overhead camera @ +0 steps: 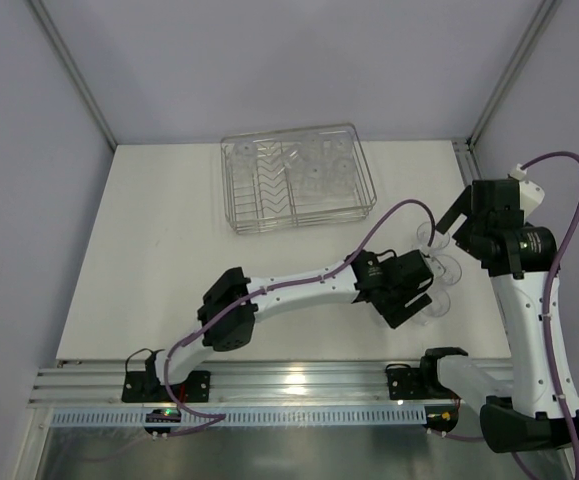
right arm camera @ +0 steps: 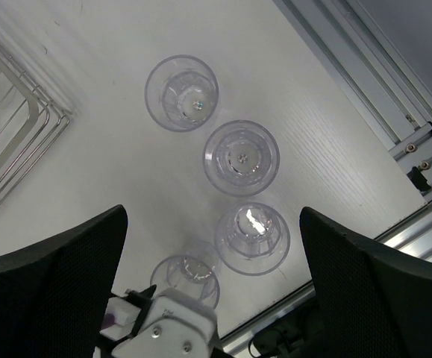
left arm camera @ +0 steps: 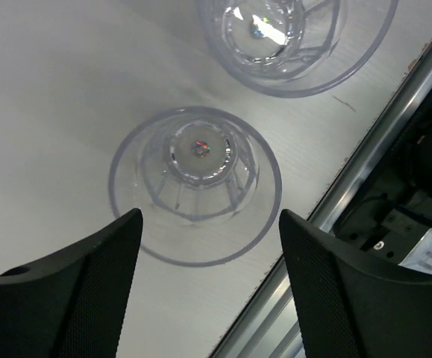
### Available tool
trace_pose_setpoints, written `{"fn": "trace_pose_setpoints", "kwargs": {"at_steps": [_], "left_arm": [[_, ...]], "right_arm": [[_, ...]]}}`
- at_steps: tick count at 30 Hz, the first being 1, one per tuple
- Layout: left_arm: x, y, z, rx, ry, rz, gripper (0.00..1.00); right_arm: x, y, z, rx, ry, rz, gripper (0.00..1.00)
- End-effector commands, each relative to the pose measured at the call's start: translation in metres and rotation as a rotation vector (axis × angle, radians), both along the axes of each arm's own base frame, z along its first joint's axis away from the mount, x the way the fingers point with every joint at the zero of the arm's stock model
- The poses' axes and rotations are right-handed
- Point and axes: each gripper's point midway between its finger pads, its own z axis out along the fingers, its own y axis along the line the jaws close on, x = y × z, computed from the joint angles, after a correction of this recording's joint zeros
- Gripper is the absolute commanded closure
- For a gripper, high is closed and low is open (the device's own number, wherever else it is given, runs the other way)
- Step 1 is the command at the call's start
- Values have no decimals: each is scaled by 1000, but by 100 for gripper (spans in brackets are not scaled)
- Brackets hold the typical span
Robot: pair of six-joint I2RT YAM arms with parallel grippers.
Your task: Unload the cups from the dish rack
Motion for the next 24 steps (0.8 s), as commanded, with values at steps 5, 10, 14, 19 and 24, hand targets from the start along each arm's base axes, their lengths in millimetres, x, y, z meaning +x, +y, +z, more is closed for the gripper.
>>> {"fn": "trace_pose_setpoints", "kwargs": {"at_steps": [5,10,14,19,24], "left_arm": [[98,76,152,-258,-219,329,11],[194,158,159,-294,-225,604,4],[254,193,141,-239,-245,718,4],[324,234,116,-199,-244,878,3],[383,268,105,-181,-306,1040,0]], "right_arm": [[3,-2,25,-17,-87,12,0],[9,6,19,10,-91,56,0],[19,20,9,47,-85,134,0],[24,38,-14,91,-40,251,0],[30,47,-29,108,-18,320,0]]}}
